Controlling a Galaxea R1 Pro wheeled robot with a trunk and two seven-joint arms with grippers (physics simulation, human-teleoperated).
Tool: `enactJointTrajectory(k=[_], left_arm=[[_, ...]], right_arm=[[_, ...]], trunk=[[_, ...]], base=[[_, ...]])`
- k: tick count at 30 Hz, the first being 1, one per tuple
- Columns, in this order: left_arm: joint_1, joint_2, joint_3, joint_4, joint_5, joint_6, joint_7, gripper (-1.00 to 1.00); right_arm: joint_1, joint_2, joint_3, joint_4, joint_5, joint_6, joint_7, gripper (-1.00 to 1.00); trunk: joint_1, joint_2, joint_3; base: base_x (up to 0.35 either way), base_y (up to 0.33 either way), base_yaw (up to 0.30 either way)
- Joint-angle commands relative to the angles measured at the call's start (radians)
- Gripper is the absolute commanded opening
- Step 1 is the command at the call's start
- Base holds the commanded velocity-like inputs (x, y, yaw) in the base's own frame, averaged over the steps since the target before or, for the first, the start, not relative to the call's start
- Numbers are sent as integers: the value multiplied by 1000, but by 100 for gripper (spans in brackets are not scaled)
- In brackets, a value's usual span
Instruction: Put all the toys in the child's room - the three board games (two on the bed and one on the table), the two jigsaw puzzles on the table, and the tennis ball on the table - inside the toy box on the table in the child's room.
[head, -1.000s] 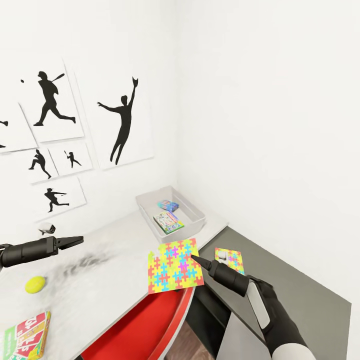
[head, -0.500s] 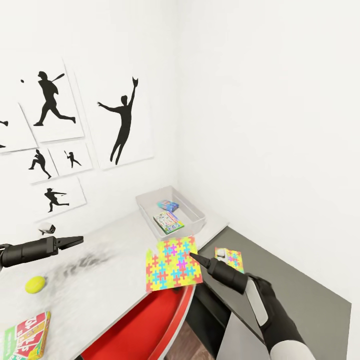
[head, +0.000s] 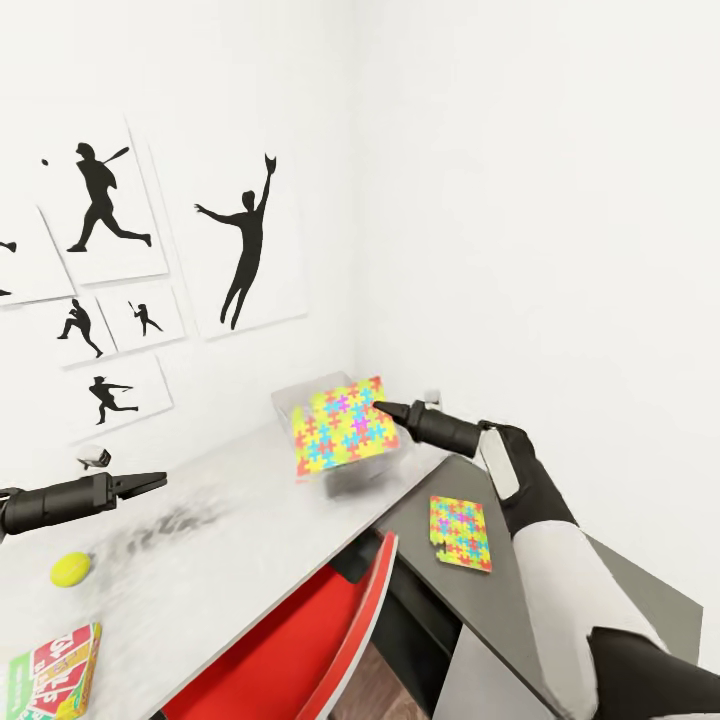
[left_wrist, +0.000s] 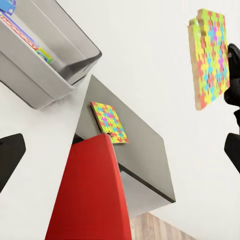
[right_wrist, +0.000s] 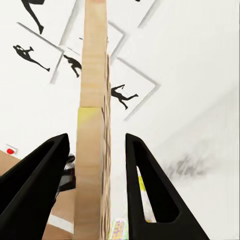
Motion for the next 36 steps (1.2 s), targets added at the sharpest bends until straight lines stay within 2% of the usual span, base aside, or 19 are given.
enactJointTrajectory(k=[1, 3, 5, 7, 9, 11, 14, 16, 21, 36], left_arm=[[-1, 0, 0, 0, 0, 11, -4, 100], [-1, 0, 0, 0, 0, 11, -4, 100], [-1, 0, 0, 0, 0, 11, -4, 100], [-1, 0, 0, 0, 0, 11, -4, 100], [-1, 0, 0, 0, 0, 11, -4, 100], [-1, 0, 0, 0, 0, 11, -4, 100], [-1, 0, 0, 0, 0, 11, -4, 100], [-1, 0, 0, 0, 0, 11, -4, 100], [-1, 0, 0, 0, 0, 10, -4, 100], [-1, 1, -1, 0, 0, 10, -4, 100]], right_arm=[[-25, 1, -8, 21, 5, 9, -15, -100], [-119, 0, -34, 132, 6, 12, -88, -100], [-180, -1, -52, 222, 7, -2, -141, -100], [-218, -2, -61, 279, 7, -24, -181, -100], [-280, -5, -69, 374, 7, -78, -274, -100], [-312, -3, -73, 414, 5, -103, -350, -100], [-331, 0, -76, 438, 3, -120, -427, -100], [-335, 1, -81, 443, -1, -125, -455, -100], [-337, 3, -88, 446, -13, -129, -480, -100], [-335, 4, -89, 440, -15, -129, -484, -100]], trunk=[[1, -3, -3], [1, -3, -3], [1, -3, -3], [1, -3, -3], [1, -3, -3], [1, -3, -3], [1, -3, -3], [1, -3, -3], [1, -3, -3], [1, -3, -3]], base=[[0, 0, 0], [0, 0, 0], [0, 0, 0], [0, 0, 0], [29, 0, 0], [63, 0, 0], [72, 0, 0], [41, 0, 0], [13, 0, 0], [1, 0, 0]])
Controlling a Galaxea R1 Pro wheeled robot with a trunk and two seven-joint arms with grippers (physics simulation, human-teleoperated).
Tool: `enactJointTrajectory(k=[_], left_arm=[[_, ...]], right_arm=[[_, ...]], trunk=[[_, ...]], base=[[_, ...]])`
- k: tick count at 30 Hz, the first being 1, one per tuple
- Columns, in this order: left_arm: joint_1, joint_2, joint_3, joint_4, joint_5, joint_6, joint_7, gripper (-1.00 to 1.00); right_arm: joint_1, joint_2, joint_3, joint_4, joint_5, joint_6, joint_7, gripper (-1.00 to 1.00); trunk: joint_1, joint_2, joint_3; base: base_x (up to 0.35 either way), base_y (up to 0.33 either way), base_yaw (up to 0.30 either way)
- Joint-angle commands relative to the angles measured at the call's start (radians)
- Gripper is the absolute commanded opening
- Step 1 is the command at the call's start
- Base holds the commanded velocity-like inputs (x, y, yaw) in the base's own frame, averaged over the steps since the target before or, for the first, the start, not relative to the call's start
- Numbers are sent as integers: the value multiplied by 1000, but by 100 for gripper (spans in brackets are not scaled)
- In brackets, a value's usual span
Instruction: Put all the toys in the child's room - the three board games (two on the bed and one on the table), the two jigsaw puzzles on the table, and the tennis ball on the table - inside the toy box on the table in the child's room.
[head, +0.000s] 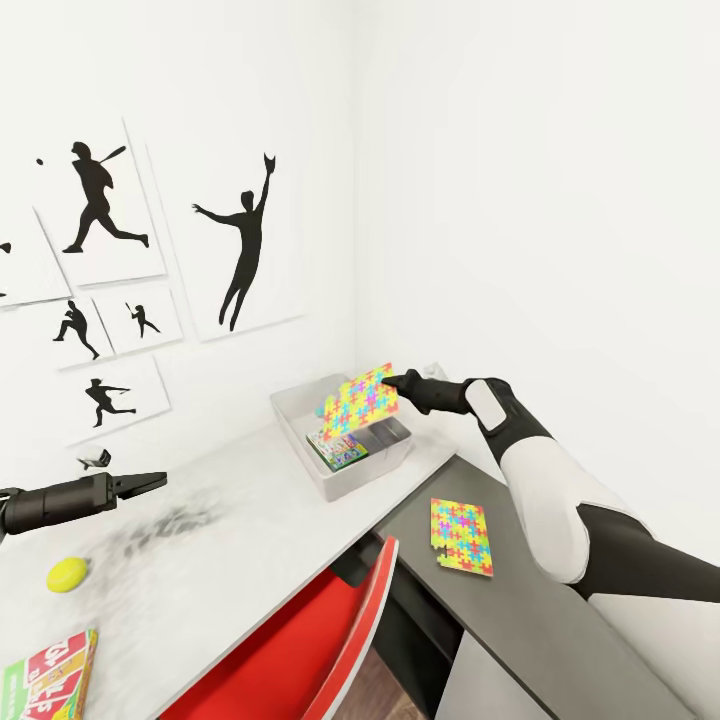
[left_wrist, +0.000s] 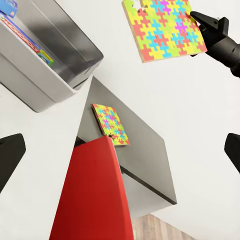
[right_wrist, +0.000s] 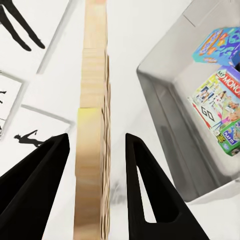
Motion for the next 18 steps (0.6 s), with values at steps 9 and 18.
enactJointTrajectory(k=[9, 18], left_arm=[[-1, 0, 1, 0, 0, 11, -4, 100], [-1, 0, 5, 0, 1, 11, -4, 100]], right_arm=[[-1, 1, -7, -44, 4, 10, 2, -100], [-1, 1, -7, -46, 4, 9, 3, -100]], trunk=[[1, -2, -2], [1, -2, -2]], base=[[4, 0, 161], [113, 0, 48]])
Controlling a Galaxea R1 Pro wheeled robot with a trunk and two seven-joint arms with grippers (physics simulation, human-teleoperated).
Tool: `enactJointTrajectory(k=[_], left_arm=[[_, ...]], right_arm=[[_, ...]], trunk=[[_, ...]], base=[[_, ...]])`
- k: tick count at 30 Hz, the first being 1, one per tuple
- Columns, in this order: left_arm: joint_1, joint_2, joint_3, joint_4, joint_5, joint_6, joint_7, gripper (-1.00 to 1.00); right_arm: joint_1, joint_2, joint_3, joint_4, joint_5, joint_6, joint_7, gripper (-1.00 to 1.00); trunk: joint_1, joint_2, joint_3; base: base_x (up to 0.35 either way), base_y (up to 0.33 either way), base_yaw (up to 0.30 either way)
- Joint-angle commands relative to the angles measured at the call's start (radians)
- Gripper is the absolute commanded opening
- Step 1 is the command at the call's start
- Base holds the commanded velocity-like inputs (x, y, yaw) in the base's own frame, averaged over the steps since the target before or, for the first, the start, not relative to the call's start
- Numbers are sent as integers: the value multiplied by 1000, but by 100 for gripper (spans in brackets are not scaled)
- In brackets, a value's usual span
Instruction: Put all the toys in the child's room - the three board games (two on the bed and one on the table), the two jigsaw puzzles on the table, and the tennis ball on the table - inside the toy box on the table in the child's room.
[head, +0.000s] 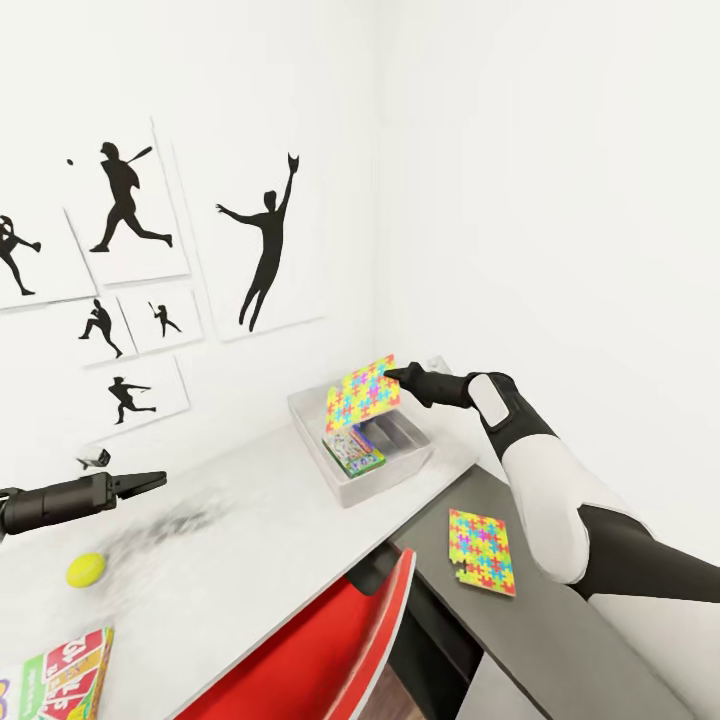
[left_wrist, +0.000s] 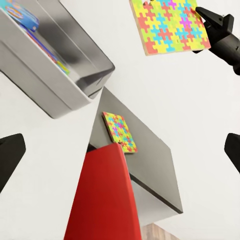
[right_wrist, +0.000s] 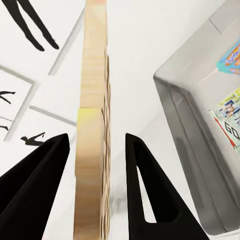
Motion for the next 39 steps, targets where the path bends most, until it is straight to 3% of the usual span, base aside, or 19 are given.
enactJointTrajectory(k=[1, 22, 39], left_arm=[[-1, 0, 0, 0, 0, 10, -4, 100], [1, 0, 1, 0, 0, 8, -4, 100], [1, 0, 2, 0, 1, 7, -4, 100]], right_arm=[[-1, 1, -8, -1, 3, 7, 2, -100], [0, 1, -7, -1, 3, 7, 4, -100], [0, 0, -8, -1, 3, 6, 5, -100]], trunk=[[1, -2, -2], [1, -2, -2], [1, -2, -2]], base=[[28, 0, 5], [5, 0, 0], [108, 10, 0]])
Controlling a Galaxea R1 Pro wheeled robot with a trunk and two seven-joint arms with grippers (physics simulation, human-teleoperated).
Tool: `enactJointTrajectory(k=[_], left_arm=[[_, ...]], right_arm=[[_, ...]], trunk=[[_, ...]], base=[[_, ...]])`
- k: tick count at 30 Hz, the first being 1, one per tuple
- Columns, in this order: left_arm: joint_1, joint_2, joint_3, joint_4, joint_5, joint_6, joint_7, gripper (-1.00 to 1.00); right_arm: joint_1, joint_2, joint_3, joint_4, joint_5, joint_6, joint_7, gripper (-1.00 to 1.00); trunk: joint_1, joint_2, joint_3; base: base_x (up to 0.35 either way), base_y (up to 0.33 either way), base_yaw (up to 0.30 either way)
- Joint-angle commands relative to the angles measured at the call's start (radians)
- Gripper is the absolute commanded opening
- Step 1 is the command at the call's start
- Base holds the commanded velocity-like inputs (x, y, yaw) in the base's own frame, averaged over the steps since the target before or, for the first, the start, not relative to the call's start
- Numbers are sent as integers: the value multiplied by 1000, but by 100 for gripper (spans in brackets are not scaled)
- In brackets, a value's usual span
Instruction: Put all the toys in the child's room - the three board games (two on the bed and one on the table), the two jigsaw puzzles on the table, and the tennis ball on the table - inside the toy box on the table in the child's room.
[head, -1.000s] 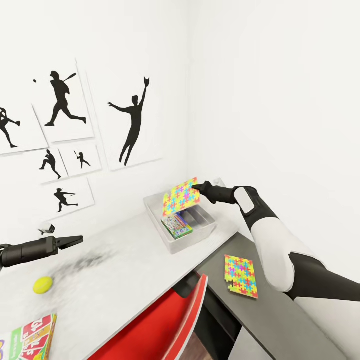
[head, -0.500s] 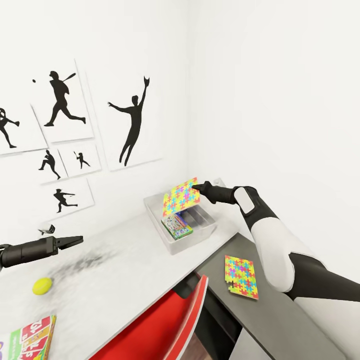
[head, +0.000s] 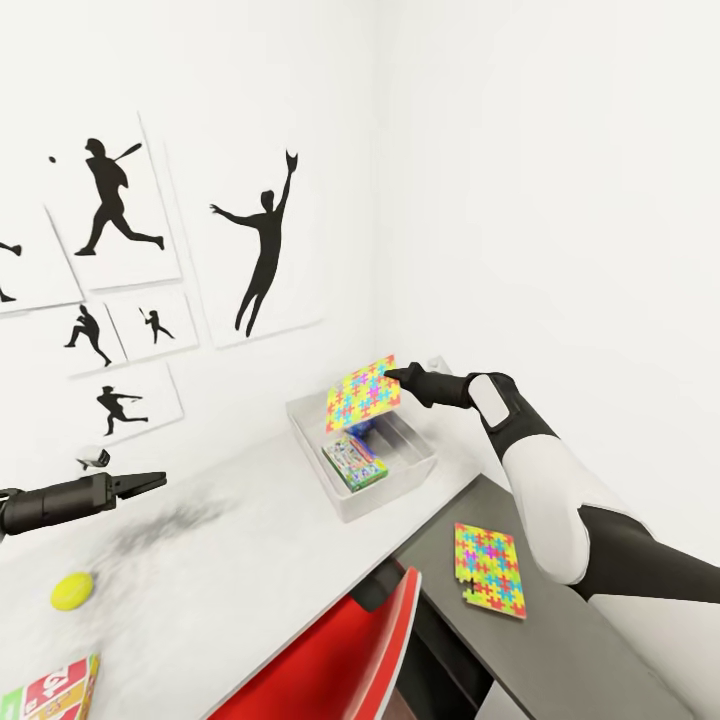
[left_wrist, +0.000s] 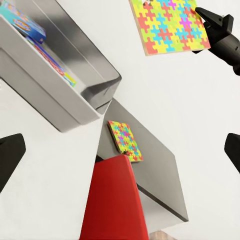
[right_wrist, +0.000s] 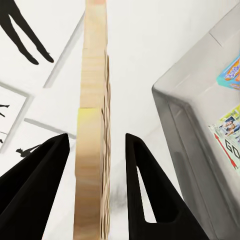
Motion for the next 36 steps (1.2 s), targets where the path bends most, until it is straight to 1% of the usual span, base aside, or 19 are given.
enactJointTrajectory(k=[1, 17, 25, 36], left_arm=[[-1, 0, 0, 0, 0, 11, -4, 100], [-1, 0, 1, 0, -1, 11, -4, 100], [-1, 0, 0, 0, 0, 10, -4, 100], [-1, 0, 1, 0, 0, 10, -4, 100]], right_arm=[[-1, 1, -8, -1, 3, 7, 2, -100], [-1, 1, -9, -1, 3, 8, 7, -100], [-1, 3, -8, -1, 3, 8, 9, -100], [-2, 3, -8, -1, 3, 9, 8, -100]], trunk=[[1, -2, -2], [1, -2, -2], [1, -2, -2], [1, -2, -2]], base=[[35, 11, 0], [6, 1, 0], [77, 0, 0], [8, 0, 0]])
